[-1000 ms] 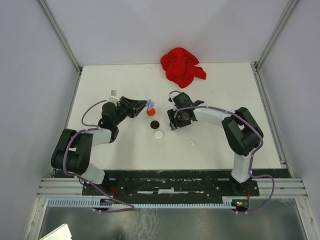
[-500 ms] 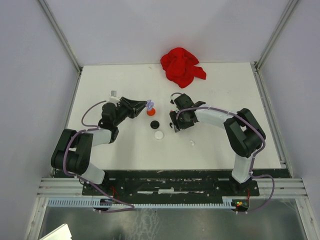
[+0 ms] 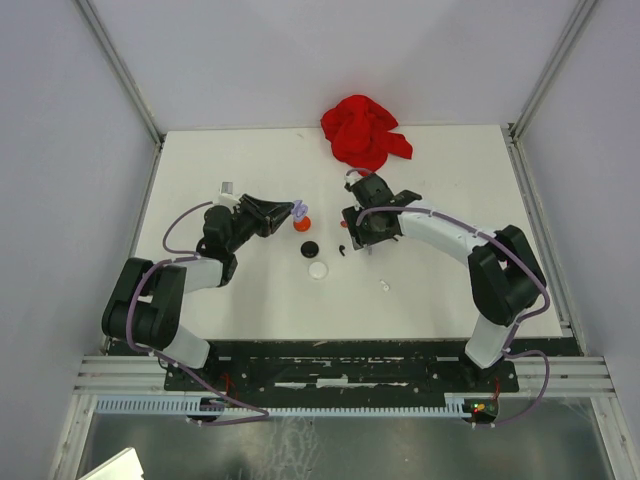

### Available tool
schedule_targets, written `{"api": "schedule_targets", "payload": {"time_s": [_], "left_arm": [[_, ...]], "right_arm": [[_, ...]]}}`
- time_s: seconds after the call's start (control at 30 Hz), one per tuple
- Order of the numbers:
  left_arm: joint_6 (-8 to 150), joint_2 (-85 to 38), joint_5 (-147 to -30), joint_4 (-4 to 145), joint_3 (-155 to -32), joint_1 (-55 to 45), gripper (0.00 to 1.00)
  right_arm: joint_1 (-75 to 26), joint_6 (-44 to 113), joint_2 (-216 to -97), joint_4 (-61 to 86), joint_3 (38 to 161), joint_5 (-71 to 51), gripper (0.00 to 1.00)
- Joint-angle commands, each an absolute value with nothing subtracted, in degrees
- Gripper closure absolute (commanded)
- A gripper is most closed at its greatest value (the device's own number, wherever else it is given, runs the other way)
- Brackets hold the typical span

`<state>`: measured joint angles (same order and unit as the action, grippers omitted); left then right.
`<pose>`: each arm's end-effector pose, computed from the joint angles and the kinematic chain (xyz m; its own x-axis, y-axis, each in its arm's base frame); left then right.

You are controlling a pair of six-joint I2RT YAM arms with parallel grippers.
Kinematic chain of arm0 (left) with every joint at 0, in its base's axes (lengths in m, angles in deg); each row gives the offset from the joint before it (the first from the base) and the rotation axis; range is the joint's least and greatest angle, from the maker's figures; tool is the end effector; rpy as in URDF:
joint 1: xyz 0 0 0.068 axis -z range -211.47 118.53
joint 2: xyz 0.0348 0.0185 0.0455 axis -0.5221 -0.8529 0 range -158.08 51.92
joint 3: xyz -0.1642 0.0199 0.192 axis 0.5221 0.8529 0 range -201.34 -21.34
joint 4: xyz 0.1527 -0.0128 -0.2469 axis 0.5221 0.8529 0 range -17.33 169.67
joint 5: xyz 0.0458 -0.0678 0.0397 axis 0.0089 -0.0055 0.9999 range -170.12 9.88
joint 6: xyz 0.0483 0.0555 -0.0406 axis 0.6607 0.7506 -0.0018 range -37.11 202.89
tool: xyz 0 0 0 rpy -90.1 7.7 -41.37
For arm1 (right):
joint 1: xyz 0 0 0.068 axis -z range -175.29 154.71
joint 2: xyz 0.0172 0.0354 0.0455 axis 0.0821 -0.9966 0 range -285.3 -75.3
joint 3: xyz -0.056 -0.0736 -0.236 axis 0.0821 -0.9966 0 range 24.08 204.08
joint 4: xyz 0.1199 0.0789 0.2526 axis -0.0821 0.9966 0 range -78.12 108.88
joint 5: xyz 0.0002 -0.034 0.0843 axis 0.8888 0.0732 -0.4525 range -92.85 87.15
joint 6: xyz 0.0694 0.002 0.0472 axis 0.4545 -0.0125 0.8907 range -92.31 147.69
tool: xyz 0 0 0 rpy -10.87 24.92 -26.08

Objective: Insert the wireless bluetooth earbuds into the charging case
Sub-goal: Pick up the earbud from the center of the board.

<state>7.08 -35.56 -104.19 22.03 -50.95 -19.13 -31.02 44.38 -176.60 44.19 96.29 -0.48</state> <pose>0.3326 -0.1034 0.1377 -0.6026 -0.7742 -0.1934 0.0254 0.2236 -0.9744 0.3335 0.2361 0.1416 -0.8457 -0.2550 -0.4688 -0.3389 0.9352 0.1026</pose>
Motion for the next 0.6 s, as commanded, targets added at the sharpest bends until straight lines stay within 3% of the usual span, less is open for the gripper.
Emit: {"api": "schedule_targets", "payload": {"time_s": [0.0,0.57], "left_arm": [[10.2,-34.4,-104.2,20.2,-51.3,-19.4,0.97],[10.1,-34.8,-104.8,19.9,-51.5,-19.8,0.97]], "right_arm": [[-30.9,47.0,-177.9,49.6,101.7,5.8,0.39],[-28.2,52.5,-183.9,46.4,102.7,3.7,0.45]]}}
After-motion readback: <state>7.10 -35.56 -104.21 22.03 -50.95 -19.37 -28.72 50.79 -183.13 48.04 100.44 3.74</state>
